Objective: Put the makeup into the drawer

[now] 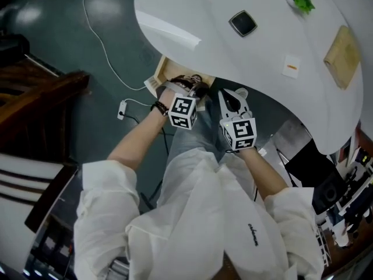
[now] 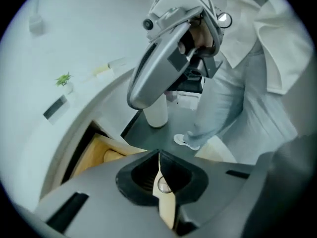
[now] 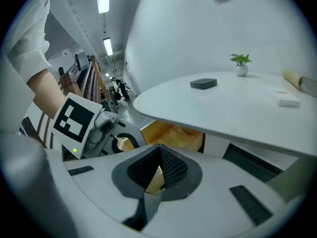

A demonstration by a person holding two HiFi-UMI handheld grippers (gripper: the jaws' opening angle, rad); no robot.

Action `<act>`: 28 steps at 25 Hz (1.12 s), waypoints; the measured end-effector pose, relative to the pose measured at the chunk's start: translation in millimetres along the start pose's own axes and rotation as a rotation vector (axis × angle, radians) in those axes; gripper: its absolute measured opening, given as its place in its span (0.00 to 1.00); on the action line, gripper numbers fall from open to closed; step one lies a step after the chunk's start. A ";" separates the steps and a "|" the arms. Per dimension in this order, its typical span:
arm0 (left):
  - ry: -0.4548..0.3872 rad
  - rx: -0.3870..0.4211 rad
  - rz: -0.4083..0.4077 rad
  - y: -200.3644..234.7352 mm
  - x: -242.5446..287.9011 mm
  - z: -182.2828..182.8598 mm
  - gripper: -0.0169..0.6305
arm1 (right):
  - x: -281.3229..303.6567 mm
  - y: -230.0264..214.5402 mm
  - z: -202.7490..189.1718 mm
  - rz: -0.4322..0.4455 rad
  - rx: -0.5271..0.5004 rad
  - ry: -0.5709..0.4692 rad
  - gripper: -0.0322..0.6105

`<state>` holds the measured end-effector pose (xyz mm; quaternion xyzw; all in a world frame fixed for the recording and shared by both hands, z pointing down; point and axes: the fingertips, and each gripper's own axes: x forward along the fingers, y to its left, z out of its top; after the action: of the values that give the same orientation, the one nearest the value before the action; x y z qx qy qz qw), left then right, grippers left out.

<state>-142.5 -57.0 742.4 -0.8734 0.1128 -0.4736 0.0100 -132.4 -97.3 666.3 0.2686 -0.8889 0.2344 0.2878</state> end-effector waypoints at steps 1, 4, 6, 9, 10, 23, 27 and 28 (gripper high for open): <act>-0.019 -0.030 0.029 5.9 -7.9 8.5 0.07 | -6.3 -2.8 5.6 -0.006 0.002 -0.010 0.08; -0.097 -0.150 0.096 24.4 -32.6 37.2 0.07 | -24.6 -9.9 25.0 -0.019 0.007 -0.049 0.08; -0.157 -0.241 0.141 36.6 -50.0 57.1 0.06 | -37.3 -13.0 38.5 -0.028 0.007 -0.077 0.08; -0.239 -0.398 0.247 59.2 -80.5 84.0 0.06 | -57.0 -17.3 58.9 -0.043 0.003 -0.121 0.08; -0.262 -0.463 0.290 67.4 -90.6 91.6 0.06 | -64.1 -20.1 65.1 -0.051 0.003 -0.135 0.08; -0.483 -0.746 0.588 131.2 -185.5 187.3 0.06 | -181.0 -93.5 129.5 -0.267 0.048 -0.332 0.08; -0.518 -0.734 0.638 142.7 -208.7 212.7 0.06 | -219.2 -114.6 146.8 -0.328 0.060 -0.397 0.08; -0.528 -0.732 0.653 145.1 -214.6 217.8 0.06 | -227.4 -118.6 149.7 -0.342 0.061 -0.411 0.08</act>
<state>-101.9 -173.5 427.3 -0.8287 0.5282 -0.1410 -0.1199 39.4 -193.4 444.0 0.4651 -0.8630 0.1496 0.1284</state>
